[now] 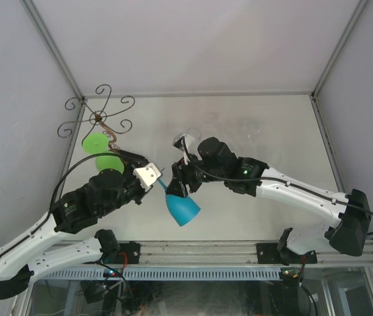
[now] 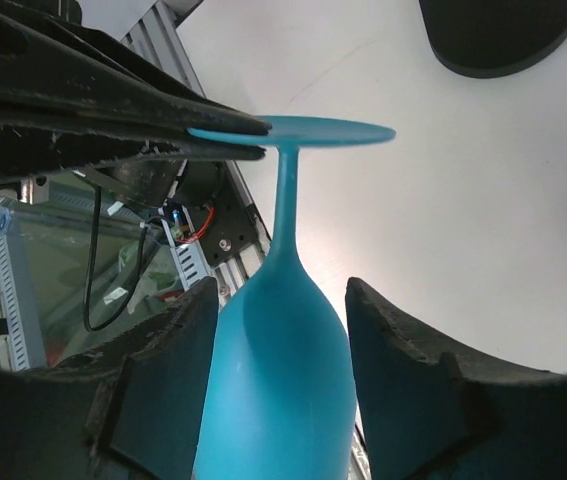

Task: Place the wine glass upside down on the wine glass rack
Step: Turn the wine glass upside down at the wine rack.

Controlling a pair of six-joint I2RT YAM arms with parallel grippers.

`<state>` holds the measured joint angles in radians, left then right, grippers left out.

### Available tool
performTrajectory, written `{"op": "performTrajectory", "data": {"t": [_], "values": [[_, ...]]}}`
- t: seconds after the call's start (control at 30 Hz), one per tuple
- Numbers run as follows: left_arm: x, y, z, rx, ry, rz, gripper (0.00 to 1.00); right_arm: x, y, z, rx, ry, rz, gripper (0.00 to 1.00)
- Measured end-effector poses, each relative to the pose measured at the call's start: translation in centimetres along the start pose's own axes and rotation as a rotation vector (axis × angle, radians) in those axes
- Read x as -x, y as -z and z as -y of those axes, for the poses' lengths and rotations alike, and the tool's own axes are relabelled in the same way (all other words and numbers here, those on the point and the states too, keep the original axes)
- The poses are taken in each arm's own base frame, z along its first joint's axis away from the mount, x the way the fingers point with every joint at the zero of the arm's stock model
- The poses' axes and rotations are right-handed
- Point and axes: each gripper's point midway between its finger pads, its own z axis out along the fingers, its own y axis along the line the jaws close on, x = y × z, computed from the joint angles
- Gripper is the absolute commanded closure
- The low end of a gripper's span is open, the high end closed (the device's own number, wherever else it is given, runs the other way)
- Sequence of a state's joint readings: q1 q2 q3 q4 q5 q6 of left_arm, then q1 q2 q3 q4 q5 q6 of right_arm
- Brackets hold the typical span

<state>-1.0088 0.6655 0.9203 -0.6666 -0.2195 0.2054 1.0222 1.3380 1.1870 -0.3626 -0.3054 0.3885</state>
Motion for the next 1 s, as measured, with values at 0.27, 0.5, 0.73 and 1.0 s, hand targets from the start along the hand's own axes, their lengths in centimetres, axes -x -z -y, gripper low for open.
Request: {"op": "performTrajectory", "data": {"t": [0.27, 0.5, 0.73, 1.0], "values": [[0.5, 0.0, 0.1, -0.013, -0.021, 0.023, 1.00, -0.2, -2.0, -0.1, 0.042, -0.020, -0.016, 0.57], [0.5, 0.2, 0.0, -0.008, -0.029, 0.026, 1.00, -0.3, -3.2, -0.4, 0.075, -0.044, -0.020, 0.68], [0.6, 0.4, -0.1, -0.005, -0.028, 0.033, 1.00, 0.8, -3.6, -0.7, 0.081, -0.050, -0.006, 0.87], [0.6, 0.4, -0.2, -0.003, -0.028, 0.033, 1.00, 1.0, -3.6, -0.6, 0.075, -0.056, -0.005, 0.80]]}}
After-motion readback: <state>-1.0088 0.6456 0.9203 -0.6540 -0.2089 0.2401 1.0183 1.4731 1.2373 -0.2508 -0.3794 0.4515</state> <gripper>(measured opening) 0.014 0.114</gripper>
